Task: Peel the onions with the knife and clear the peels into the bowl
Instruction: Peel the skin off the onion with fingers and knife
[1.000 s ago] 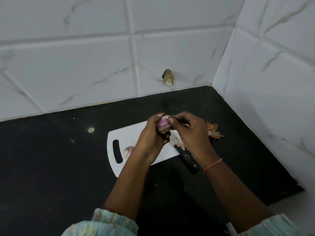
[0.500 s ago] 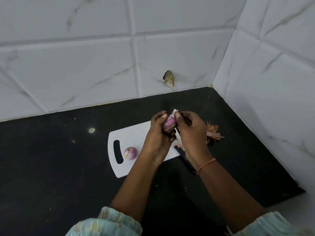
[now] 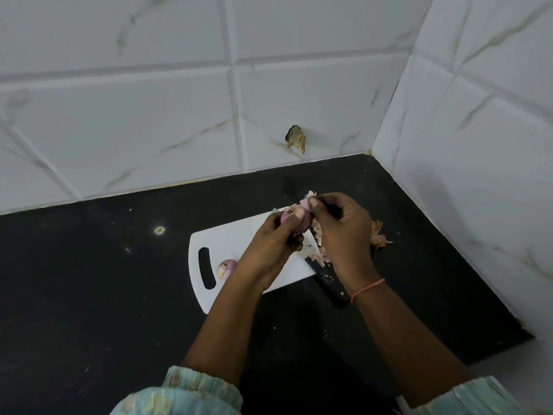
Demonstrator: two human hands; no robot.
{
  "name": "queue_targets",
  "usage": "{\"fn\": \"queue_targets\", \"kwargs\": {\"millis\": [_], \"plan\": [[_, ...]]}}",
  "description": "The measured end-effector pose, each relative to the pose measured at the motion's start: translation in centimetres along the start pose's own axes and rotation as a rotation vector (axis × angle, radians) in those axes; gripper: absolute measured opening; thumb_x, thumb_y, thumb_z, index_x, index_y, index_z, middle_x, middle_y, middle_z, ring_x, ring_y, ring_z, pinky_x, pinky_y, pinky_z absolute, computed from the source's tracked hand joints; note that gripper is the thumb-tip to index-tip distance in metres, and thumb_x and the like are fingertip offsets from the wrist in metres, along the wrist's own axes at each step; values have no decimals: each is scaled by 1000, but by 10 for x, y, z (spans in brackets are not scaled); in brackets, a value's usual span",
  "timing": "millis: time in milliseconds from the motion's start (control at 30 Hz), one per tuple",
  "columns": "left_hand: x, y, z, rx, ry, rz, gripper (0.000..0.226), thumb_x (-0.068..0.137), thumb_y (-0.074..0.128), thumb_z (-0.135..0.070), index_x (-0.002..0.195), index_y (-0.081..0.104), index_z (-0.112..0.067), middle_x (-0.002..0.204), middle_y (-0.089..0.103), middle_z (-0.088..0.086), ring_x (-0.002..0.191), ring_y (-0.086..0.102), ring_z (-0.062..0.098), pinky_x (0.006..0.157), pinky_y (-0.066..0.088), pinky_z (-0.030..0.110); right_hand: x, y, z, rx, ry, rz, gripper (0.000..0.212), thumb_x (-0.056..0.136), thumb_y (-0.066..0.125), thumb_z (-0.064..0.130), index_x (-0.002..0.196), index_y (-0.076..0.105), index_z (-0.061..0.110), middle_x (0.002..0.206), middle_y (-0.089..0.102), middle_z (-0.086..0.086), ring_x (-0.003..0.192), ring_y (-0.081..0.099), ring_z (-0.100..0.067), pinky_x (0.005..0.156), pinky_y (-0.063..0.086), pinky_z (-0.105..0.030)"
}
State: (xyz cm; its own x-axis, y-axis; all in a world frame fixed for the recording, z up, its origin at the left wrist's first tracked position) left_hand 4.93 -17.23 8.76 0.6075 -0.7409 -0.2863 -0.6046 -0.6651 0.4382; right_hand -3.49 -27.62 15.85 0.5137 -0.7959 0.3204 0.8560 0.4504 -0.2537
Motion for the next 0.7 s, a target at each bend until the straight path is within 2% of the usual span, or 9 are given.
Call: {"fn": "queue_targets", "kwargs": {"millis": [67, 167, 233, 333, 400, 500, 567, 633, 700], "plan": [[-1, -1, -2, 22, -5, 35, 34, 95, 59, -29, 118, 62, -3, 91, 60, 6, 70, 52, 11, 64, 46, 23, 1, 0, -4, 37, 42, 4, 9, 92, 67, 18, 96, 72, 12, 90, 72, 3, 87, 68, -8, 81, 56, -26], [-1, -4, 2, -38, -61, 3, 30, 101, 51, -25, 116, 63, -2, 102, 60, 18, 70, 54, 14, 65, 48, 23, 2, 1, -24, 198, 227, -5, 8, 92, 67, 19, 94, 72, 13, 90, 74, -3, 88, 71, -18, 83, 59, -35], [0, -6, 5, -101, -90, -21, 32, 102, 47, -22, 122, 58, 0, 110, 59, 24, 68, 55, 15, 64, 49, 24, -1, 4, -37, 367, 383, 0, 7, 90, 69, 19, 91, 73, 13, 90, 75, -8, 88, 72, -26, 82, 60, -39], [2, -8, 9, -230, -122, -35, 45, 101, 44, -23, 134, 49, 6, 116, 56, 26, 66, 56, 16, 59, 50, 24, -1, -1, -50, 433, 461, -23, 9, 86, 75, 20, 86, 72, 11, 83, 75, -7, 77, 72, -22, 76, 60, -36], [2, -4, 10, -303, -147, -4, 41, 100, 40, -24, 127, 53, 5, 119, 55, 25, 63, 55, 15, 54, 48, 23, 5, -15, -59, 343, 444, -81, 9, 83, 77, 18, 86, 70, 12, 78, 73, -3, 70, 71, -15, 73, 61, -33], [1, 2, 10, -368, -169, 37, 35, 98, 36, -25, 113, 55, 0, 119, 49, 23, 58, 49, 14, 48, 40, 21, 14, -36, -83, 86, 382, -122, 12, 83, 77, 14, 91, 68, 10, 84, 72, -3, 75, 72, -10, 74, 61, -32], [1, 3, 10, -389, -181, 52, 35, 99, 36, -27, 110, 56, -1, 118, 46, 22, 57, 46, 13, 48, 38, 20, 14, -39, -101, -88, 374, -65, 10, 85, 73, 11, 93, 67, 11, 91, 70, -3, 77, 70, -5, 74, 60, -25], [1, 3, 12, -387, -199, 50, 36, 102, 38, -31, 108, 59, -2, 118, 46, 20, 57, 47, 12, 47, 39, 19, 10, -36, -117, -240, 360, 15, 13, 87, 70, 8, 96, 67, 17, 103, 69, -4, 88, 68, -8, 80, 59, -29], [1, 2, 15, -365, -203, 38, 40, 102, 44, -39, 104, 62, -4, 115, 50, 19, 55, 48, 10, 46, 42, 19, 5, -29, -110, -350, 266, 80, 18, 89, 68, 7, 105, 69, 14, 109, 66, -2, 93, 60, -4, 80, 51, -14]]}}
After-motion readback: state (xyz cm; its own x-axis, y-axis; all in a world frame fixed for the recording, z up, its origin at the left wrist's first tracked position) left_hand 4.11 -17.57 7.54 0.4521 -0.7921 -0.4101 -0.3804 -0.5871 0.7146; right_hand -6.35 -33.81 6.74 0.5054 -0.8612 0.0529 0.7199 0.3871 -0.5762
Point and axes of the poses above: each hand's wrist, its own x-axis towards the middle knuckle, its own y-axis out of the palm, z = x × y, the point moved 10 cm from there along x, towards the middle knuckle
